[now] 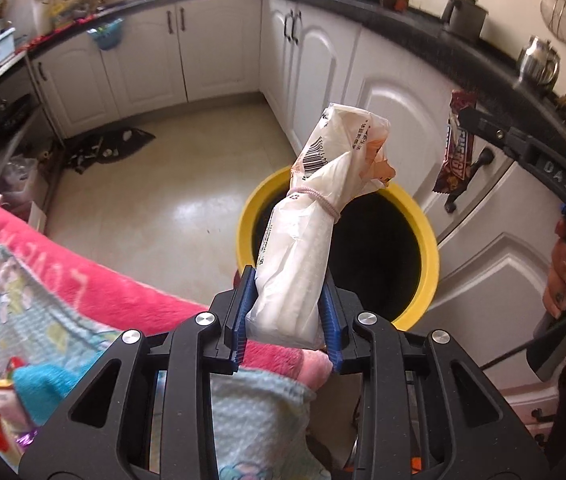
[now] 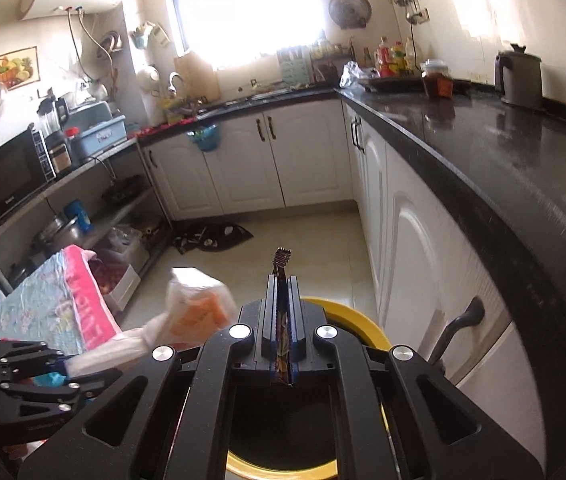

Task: Collect trash
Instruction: 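Carry the bag and chocolate bar over the yellow bin and open both tools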

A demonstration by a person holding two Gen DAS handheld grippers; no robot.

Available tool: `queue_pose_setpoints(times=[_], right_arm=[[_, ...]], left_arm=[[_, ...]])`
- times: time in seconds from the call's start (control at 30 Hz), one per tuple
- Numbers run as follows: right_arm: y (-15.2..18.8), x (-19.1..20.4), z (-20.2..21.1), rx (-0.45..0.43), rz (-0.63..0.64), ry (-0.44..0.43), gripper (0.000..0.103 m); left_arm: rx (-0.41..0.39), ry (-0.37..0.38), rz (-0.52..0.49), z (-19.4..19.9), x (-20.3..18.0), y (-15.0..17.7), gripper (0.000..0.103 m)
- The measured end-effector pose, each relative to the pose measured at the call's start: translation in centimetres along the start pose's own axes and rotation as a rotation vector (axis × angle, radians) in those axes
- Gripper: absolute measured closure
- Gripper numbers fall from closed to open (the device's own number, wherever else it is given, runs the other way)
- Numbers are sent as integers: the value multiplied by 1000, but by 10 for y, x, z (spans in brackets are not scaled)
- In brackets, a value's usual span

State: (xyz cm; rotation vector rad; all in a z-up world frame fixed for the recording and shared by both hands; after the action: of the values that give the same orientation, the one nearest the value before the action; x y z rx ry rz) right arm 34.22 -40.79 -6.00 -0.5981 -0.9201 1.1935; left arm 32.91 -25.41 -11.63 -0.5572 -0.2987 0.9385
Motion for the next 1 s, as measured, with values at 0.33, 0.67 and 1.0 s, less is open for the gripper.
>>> queue_pose_setpoints(times=[0.33,0.67,1.0], right_arm=[[19,-10,-23,56,-27,18,65],[20,13,-7,33,17,10,52],[38,86,14,44,129,-108,40]], left_arm=[[3,3,21,-24,4,1,47],[-201,-76,171,64,55,12,19],[-285,-157,361,134,120,73,11]])
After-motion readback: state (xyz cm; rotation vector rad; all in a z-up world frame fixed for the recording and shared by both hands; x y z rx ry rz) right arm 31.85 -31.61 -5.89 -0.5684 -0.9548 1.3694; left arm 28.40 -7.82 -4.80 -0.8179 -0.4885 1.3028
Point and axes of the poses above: each gripper's, at about its wrist camera, not at the fingertips, and z roughly against the way its jaws point, x to its left, y to its underside, the point moved 10 cm from there along -z, roughly the way its jaws point, and after that the axes turned 7 degrees about -z, right-handed, at the moved point
